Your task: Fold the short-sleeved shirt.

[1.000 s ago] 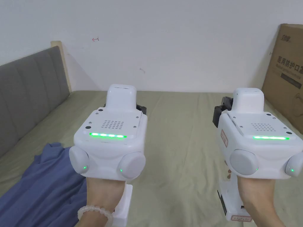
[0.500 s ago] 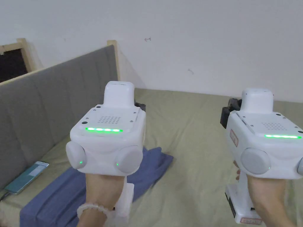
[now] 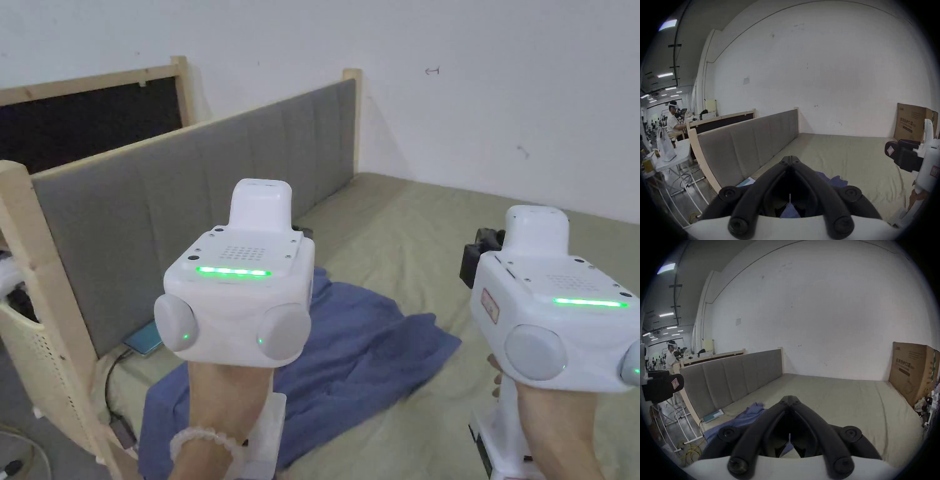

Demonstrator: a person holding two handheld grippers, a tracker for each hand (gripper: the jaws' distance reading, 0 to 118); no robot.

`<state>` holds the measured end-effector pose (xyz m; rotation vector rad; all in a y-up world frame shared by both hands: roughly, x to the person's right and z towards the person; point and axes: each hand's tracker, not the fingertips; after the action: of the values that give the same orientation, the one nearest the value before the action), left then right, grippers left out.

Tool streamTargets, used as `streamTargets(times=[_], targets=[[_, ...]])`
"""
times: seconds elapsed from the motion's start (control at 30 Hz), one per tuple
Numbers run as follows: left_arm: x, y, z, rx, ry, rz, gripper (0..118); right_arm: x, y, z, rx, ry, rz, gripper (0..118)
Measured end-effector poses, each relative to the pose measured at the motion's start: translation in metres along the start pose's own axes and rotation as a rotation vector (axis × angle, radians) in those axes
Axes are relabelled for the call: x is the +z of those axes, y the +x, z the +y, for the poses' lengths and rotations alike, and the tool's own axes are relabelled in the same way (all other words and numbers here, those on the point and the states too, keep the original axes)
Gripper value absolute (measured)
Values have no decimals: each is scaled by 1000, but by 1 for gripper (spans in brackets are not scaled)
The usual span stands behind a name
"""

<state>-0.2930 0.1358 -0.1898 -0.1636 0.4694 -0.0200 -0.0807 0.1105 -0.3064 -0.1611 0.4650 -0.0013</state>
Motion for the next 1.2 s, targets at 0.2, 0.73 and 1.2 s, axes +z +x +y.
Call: streamTargets(times=[0.2, 0.73, 1.2], targets=[[-51, 3, -27, 26, -156, -54, 0, -21, 7, -13, -9, -56, -7, 1], [-216, 34, -196, 34, -751, -176, 104, -93, 36, -93, -41, -304, -63, 1], [-244, 54, -217, 20, -865, -157, 80, -106, 52, -118, -117, -379, -87, 1]])
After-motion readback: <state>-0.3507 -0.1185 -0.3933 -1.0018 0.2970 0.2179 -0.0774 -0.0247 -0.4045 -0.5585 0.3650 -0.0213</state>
